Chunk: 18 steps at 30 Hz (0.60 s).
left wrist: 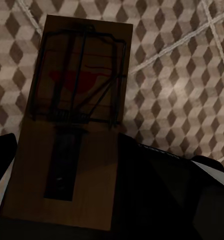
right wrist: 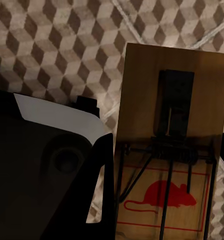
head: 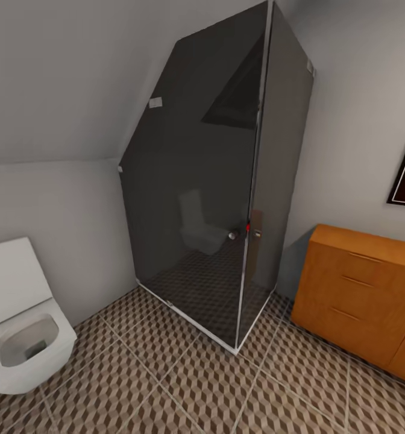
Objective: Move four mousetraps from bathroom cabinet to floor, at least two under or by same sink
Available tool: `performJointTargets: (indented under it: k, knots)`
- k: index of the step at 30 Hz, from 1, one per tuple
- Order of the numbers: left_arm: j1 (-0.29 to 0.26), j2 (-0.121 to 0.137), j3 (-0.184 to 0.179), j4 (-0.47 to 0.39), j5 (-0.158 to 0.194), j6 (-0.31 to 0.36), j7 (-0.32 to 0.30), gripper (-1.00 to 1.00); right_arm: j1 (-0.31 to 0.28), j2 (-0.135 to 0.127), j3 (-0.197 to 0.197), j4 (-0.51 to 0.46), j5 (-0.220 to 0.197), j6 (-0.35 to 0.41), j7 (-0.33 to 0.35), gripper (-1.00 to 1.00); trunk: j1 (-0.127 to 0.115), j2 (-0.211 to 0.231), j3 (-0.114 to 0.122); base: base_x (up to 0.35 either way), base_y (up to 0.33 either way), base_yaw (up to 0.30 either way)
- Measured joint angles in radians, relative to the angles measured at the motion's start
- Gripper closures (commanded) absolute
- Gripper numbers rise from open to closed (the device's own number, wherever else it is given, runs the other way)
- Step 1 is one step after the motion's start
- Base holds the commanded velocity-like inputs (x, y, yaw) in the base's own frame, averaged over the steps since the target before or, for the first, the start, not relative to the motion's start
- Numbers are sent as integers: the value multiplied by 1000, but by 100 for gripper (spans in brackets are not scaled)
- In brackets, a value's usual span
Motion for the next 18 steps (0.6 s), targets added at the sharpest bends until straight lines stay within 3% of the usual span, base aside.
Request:
performJointTargets:
  k: [7,13,18]
  knots:
    - [0,-1,0,0,18,0,0,100,0,0,0,0,0,0,-1,100,0,0,0,0,0,270]
    - [0,-1,0,0,19,0,0,100,0,1,0,0,0,8,-1,100,0,0,0,0,0,94]
    - [0,-1,0,0,19,0,0,100,0,0,-1,0,1,2,0,100,0,0,0,0,0,218]
